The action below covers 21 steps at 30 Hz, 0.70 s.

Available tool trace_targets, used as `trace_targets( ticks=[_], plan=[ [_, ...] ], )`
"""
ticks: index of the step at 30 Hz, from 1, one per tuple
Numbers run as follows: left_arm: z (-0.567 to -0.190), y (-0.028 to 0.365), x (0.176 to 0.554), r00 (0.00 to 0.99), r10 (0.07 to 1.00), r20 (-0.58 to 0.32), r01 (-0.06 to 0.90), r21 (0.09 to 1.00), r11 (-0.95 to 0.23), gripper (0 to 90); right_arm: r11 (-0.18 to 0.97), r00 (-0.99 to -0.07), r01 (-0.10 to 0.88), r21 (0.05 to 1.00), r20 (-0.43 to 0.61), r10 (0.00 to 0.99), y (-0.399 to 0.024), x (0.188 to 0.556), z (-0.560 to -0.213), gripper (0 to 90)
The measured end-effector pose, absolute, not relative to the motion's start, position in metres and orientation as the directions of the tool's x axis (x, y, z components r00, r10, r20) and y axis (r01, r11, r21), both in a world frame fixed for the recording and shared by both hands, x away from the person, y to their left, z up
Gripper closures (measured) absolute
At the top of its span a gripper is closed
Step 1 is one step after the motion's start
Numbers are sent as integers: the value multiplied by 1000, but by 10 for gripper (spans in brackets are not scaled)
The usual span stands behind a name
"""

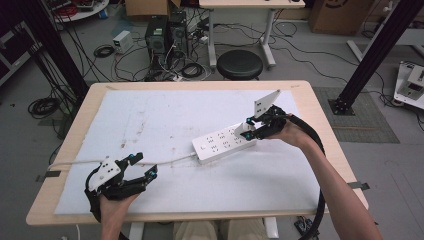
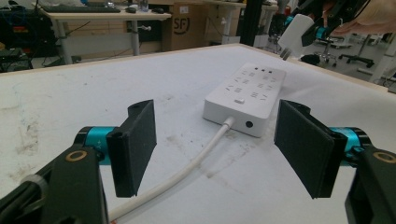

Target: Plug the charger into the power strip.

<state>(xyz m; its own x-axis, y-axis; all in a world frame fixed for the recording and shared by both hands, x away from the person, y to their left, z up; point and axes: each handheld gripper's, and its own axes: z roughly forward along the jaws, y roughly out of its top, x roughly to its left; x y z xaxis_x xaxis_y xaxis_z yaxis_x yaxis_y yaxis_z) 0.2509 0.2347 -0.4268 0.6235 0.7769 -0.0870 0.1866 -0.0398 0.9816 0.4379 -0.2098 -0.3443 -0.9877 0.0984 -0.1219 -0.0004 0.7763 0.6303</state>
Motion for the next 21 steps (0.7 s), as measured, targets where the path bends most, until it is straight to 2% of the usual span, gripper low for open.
trace_targets(
  ticks=[3, 4, 12, 21],
  plan=[
    [-428, 235, 251, 620, 780, -91, 186, 982, -34, 296, 790, -989, -17, 613, -126, 76, -207, 440, -344, 635],
    [-428, 236, 252, 618, 781, -91, 186, 982, -33, 296, 808, -989, -54, 586, -144, 39, -203, 446, -341, 635],
    [-429, 240, 249, 597, 798, -80, 175, 984, -33, 295, 812, -986, -132, 569, -163, -46, -197, 465, -330, 636],
    [-430, 243, 243, 585, 807, -80, 174, 984, -28, 295, 857, -980, -178, 484, -163, -112, -185, 476, -330, 636]
  ],
)
